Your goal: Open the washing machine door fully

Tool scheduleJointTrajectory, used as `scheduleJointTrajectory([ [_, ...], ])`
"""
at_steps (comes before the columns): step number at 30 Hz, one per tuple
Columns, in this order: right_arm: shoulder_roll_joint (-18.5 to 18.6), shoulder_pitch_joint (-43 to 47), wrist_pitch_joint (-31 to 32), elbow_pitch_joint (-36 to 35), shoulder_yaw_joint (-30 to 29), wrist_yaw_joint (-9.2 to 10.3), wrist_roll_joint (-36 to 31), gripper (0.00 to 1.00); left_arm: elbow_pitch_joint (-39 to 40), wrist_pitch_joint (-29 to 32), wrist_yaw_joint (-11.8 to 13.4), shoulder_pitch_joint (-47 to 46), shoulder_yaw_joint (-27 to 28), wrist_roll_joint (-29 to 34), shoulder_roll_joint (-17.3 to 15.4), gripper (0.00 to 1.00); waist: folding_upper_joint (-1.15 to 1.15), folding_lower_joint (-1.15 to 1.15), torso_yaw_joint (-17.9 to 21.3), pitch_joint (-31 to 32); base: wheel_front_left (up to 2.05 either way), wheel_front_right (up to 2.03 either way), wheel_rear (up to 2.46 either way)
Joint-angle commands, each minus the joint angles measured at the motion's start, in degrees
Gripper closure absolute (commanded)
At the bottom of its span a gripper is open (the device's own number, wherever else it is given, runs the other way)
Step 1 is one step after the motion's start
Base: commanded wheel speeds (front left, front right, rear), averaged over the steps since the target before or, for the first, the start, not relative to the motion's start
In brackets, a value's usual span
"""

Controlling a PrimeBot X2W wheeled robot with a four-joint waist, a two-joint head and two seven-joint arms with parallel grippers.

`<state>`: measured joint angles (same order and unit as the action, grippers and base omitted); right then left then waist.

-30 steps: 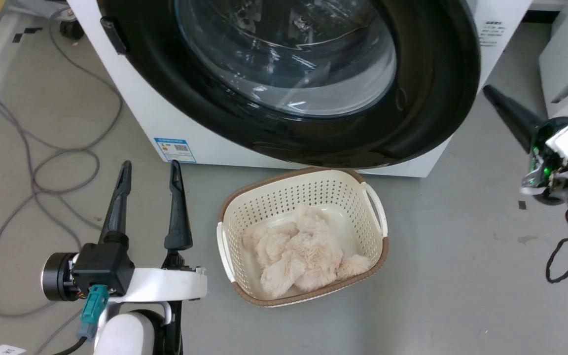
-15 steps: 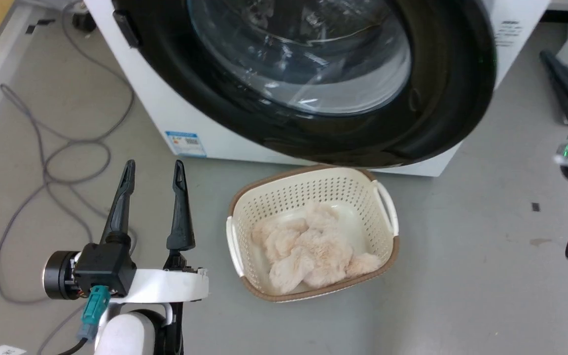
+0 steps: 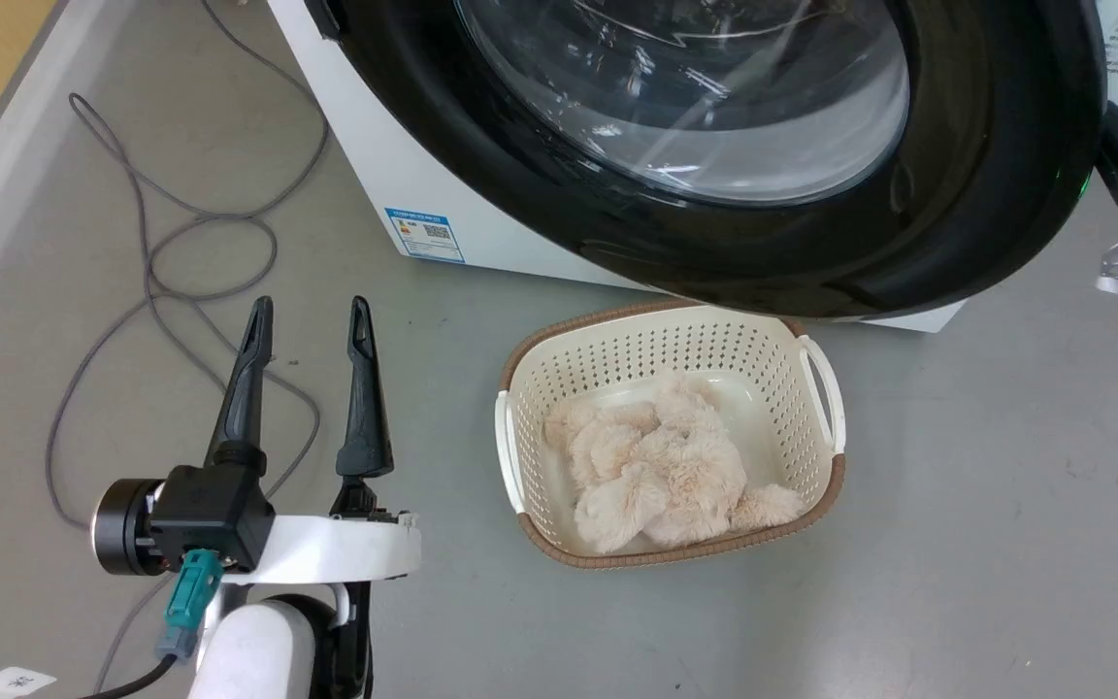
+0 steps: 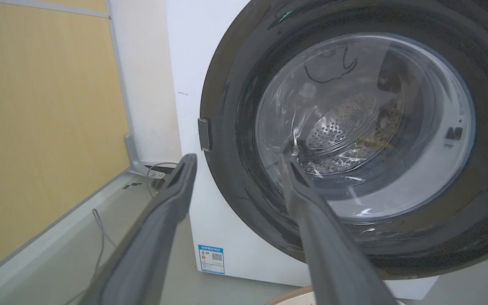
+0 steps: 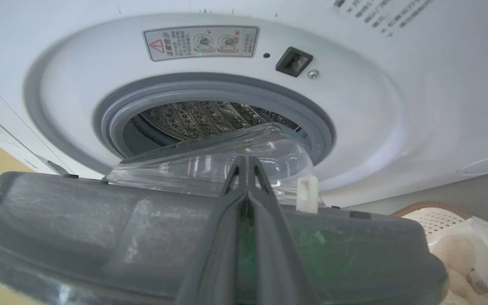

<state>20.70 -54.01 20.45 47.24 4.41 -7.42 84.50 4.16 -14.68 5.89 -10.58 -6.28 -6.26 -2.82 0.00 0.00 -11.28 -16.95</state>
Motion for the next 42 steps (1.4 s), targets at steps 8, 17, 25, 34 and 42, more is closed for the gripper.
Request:
scheduleJointTrajectory([
  [8, -1.5, 4.8, 4.8, -6.3, 2.8, -0.07, 1.6, 1.00, -0.3, -0.3, 0.4, 0.6, 0.6, -0.1, -0.1, 0.00, 0.00, 0.00, 1.6, 1.9, 0.00, 0.00, 0.00],
  [17, -2.2, 13.2, 8.5, -14.8, 5.3, -0.07, 3.1, 1.00, -0.8, -0.3, 0.0, 1.6, 0.8, 0.4, -0.1, 0.00, 0.00, 0.00, 3.4, 4.1, 0.00, 0.00, 0.00],
  [25, -3.7, 20.7, 10.4, -23.2, 7.3, -0.07, 4.6, 1.00, -1.6, -0.3, -0.4, 2.7, 0.9, 0.6, -0.1, 0.00, 0.00, 0.00, 3.7, 6.4, 0.00, 0.00, 0.00],
  [34, -7.1, 28.9, 12.3, -32.4, 10.8, -0.07, 5.9, 1.00, -2.5, -0.3, -1.1, 4.5, 1.1, 0.9, -0.1, 0.00, 0.00, 0.00, 3.3, 9.2, 0.00, 0.00, 0.00],
  [42, -10.3, 34.2, 13.6, -37.4, 14.7, -0.07, 6.1, 1.00, -3.4, -0.3, -1.5, 5.8, 1.5, 1.2, -0.1, 0.00, 0.00, 0.00, 3.0, 11.0, 0.00, 0.00, 0.00],
])
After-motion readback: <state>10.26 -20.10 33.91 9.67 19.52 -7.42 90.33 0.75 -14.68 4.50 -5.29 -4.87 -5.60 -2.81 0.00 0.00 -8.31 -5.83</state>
